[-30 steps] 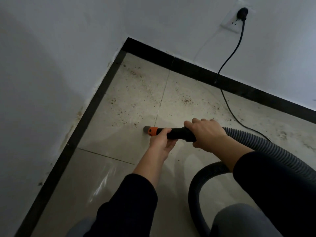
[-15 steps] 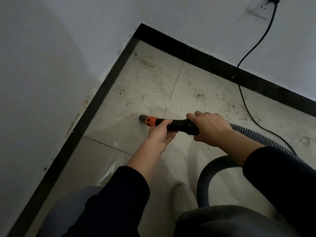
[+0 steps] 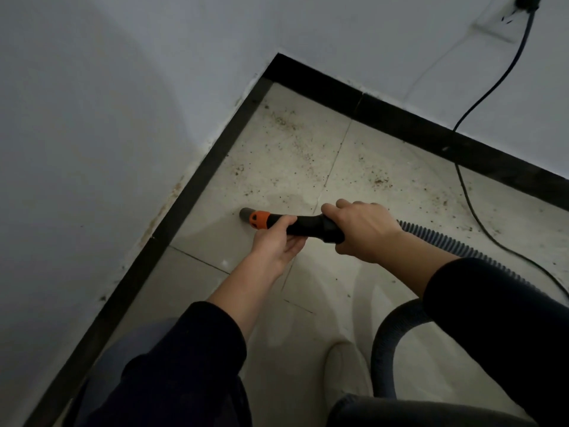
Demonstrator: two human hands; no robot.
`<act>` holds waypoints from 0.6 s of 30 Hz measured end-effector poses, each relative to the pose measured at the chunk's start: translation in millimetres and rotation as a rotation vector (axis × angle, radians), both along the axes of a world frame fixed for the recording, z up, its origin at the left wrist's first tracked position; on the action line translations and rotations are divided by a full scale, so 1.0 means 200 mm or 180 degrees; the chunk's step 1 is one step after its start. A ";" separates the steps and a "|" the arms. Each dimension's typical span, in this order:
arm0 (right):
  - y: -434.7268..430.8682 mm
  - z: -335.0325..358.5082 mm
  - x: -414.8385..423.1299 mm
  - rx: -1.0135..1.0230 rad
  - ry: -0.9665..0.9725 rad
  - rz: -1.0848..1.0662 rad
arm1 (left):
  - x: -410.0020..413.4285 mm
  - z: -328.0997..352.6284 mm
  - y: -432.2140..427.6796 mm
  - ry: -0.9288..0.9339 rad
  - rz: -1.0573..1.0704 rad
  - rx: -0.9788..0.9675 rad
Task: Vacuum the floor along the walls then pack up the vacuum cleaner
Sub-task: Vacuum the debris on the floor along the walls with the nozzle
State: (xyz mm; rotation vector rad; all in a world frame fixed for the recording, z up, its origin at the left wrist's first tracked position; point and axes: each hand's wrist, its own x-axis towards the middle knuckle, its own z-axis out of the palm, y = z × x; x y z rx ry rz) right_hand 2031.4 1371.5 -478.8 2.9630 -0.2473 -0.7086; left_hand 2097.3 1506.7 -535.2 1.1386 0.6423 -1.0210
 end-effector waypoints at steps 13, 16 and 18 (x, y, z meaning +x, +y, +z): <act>0.16 -0.04 0.09 0.0065 -0.0159 0.0166 | 0.07 -0.01 0.17 -0.0042 0.0270 -0.0011; 0.20 -0.05 0.12 0.0082 -0.0190 0.0196 | 0.09 -0.03 0.20 -0.0052 0.0318 0.0021; 0.23 -0.06 0.14 0.0081 -0.0218 0.0214 | 0.11 -0.03 0.22 -0.0056 0.0362 0.0043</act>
